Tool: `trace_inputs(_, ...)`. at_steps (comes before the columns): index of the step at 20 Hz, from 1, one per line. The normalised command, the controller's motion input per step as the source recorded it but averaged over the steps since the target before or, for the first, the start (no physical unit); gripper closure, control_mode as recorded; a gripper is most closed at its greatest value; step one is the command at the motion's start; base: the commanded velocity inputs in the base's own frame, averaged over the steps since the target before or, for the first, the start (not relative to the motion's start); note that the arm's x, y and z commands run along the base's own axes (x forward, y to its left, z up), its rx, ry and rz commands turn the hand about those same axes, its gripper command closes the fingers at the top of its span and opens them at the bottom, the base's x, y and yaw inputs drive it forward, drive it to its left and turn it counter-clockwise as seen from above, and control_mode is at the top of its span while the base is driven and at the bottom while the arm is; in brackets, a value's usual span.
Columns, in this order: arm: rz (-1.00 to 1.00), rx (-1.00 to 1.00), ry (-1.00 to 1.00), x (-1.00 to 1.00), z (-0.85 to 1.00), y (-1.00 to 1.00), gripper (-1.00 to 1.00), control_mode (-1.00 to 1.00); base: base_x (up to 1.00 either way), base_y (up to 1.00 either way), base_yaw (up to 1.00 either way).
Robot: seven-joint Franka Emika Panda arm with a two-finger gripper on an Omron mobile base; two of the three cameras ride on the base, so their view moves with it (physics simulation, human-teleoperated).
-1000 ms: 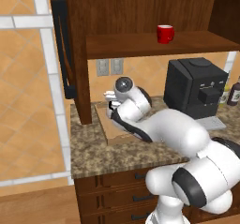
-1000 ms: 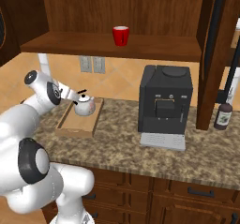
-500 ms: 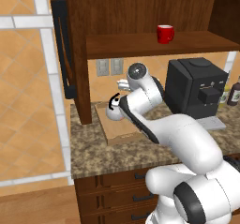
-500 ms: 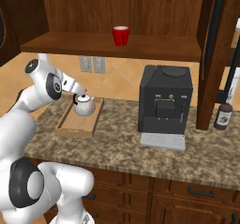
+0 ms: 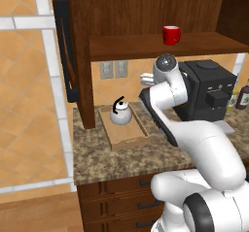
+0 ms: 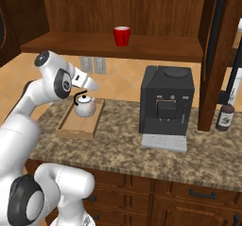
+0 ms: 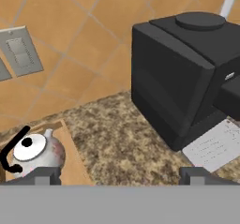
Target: Pick the kettle from the counter and place it on the tray. Then pick the mug from the cabinet and place it on the tray. Then close the cabinet doors.
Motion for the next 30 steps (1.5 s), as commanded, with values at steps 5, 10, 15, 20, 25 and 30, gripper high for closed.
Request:
trace_inputs(5, 0.04, 0.00, -0.21, 0.00, 0.54, -0.53, -1.00, -1.00, 0.00, 0.00, 0.00)
trace_inputs(10, 0.07, -0.01, -0.24, 0.00, 0.68, -0.54, -1.00, -1.00, 0.00, 0.00, 0.00)
trace_inputs(15, 0.08, -0.05, -0.26, 0.00, 0.64, -0.55, -1.00, -1.00, 0.00, 0.00, 0.00)
trace_inputs(20, 0.04, -0.03, -0.06, 0.00, 0.33, -0.06, -1.00, -1.00, 0.00, 0.00, 0.00)
trace_inputs(25, 0.01, 0.00, -0.04, 0.02, 0.07, -0.02, -1.00, -1.00, 0.00, 0.00, 0.00)
trace_inputs(30, 0.03, -0.06, -0.07, 0.01, 0.32, -0.13, -1.00, -1.00, 0.00, 0.00, 0.00)
